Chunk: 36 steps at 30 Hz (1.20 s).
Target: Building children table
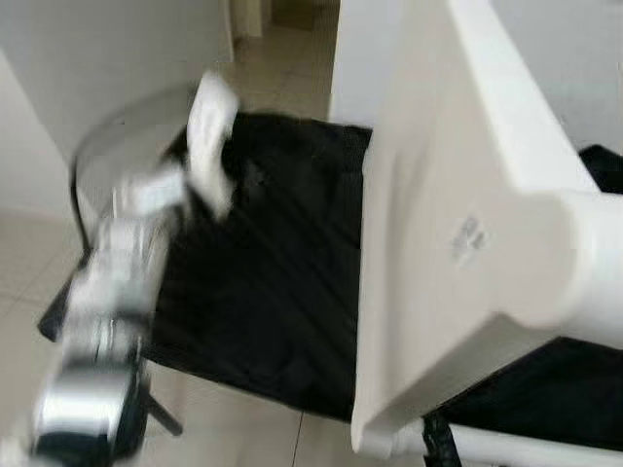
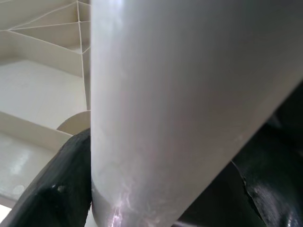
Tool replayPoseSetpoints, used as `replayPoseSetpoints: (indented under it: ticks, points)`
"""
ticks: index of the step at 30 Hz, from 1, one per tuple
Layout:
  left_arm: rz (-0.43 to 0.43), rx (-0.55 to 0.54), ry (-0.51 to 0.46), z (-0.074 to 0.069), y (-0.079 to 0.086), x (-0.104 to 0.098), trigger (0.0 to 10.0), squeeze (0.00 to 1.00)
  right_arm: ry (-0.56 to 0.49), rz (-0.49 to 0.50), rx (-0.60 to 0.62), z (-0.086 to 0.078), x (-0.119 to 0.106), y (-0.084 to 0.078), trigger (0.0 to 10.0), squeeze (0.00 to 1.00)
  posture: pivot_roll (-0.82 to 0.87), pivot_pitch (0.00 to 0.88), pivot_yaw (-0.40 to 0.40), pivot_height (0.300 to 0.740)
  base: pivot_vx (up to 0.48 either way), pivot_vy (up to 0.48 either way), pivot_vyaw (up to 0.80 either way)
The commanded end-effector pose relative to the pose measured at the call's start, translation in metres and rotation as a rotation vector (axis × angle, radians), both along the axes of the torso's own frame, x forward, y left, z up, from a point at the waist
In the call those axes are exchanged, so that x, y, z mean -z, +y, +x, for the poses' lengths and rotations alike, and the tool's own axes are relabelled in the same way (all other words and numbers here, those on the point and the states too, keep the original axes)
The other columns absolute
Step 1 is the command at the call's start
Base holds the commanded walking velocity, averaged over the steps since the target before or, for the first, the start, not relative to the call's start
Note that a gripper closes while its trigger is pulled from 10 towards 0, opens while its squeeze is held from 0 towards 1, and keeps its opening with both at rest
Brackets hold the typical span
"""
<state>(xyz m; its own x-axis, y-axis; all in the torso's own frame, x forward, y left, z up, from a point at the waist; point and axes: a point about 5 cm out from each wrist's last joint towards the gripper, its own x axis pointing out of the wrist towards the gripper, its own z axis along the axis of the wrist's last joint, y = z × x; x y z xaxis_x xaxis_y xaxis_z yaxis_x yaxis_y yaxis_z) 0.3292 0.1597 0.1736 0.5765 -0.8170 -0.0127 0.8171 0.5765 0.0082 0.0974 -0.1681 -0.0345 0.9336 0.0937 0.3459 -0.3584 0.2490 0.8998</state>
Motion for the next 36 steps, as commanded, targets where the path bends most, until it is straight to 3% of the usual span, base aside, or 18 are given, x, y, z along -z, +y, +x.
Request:
replayPoseSetpoints:
  ticks: [1, 7, 14, 21, 22, 23, 36]
  points:
    - [-0.024, -0.009, -0.104, 0.005, -0.005, -0.030, 10.0, 0.00, 0.068, -0.460, 0.348, -0.067, -0.076, -0.070, 10.0, 0.00, -0.21, 0.000, 0.000, 0.740, 0.000, 0.000, 0.00]
    - [-0.043, -0.021, -0.108, 0.005, -0.010, -0.029, 10.0, 0.00, 0.068, -0.452, 0.355, -0.068, -0.074, -0.070, 10.0, 0.00, -0.21, 0.000, 0.000, 0.740, 0.000, 0.000, 0.00]
    - [-0.069, -0.042, -0.084, -0.007, -0.018, -0.026, 10.0, 0.00, 0.104, -0.433, 0.392, -0.077, -0.066, -0.068, 10.0, 0.00, -0.22, 0.000, 0.000, 0.740, 0.000, 0.000, 0.00]
    - [-0.110, -0.055, -0.073, -0.013, -0.032, -0.024, 10.0, 0.00, 0.199, -0.383, 0.544, -0.083, -0.048, -0.073, 10.0, 0.00, -0.22, 0.000, 0.000, 0.740, 0.000, 0.000, 0.00]
    - [-0.114, -0.052, -0.071, -0.013, -0.035, -0.024, 10.0, 0.00, 0.180, -0.330, 0.550, -0.084, -0.047, -0.070, 10.0, 0.00, -0.22, 0.000, 0.000, 0.740, 0.000, 0.000, 0.00]
    - [-0.116, -0.050, -0.069, -0.014, -0.037, -0.024, 10.0, 0.00, 0.160, -0.293, 0.547, -0.085, -0.048, -0.067, 10.0, 0.00, -0.22, 0.026, 0.262, 0.740, 0.000, 0.000, 0.00]
    - [-0.116, -0.050, -0.069, -0.014, -0.037, -0.024, 10.0, 0.00, 0.160, -0.293, 0.547, -0.085, -0.048, -0.067, 10.0, 0.00, -0.22, 0.026, 0.262, 0.740, 0.000, 0.000, 0.00]
